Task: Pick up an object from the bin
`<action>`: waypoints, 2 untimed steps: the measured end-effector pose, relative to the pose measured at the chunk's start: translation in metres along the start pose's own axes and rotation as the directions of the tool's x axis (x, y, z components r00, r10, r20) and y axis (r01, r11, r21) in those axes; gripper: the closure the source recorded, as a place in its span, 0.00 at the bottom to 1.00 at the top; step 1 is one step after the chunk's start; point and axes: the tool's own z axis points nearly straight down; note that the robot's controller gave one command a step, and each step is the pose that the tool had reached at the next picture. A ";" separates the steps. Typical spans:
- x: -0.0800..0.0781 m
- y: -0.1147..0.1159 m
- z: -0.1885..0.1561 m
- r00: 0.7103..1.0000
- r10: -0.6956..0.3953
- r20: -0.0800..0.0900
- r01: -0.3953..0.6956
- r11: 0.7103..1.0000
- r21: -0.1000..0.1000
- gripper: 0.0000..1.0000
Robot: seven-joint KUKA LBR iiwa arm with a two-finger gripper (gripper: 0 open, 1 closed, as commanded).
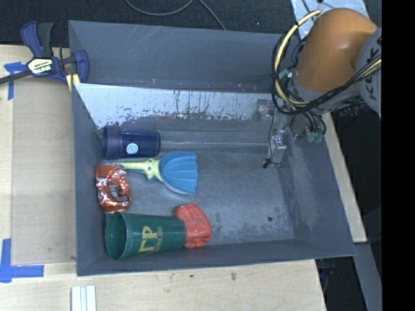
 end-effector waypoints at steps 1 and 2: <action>-0.001 0.000 -0.005 1.000 -0.001 0.008 0.001 1.000 0.001 0.00; 0.010 0.026 0.027 1.000 -0.016 0.016 0.016 1.000 0.004 0.00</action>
Offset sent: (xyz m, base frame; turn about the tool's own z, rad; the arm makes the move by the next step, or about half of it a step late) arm -0.0304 0.0709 -0.0793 -0.0494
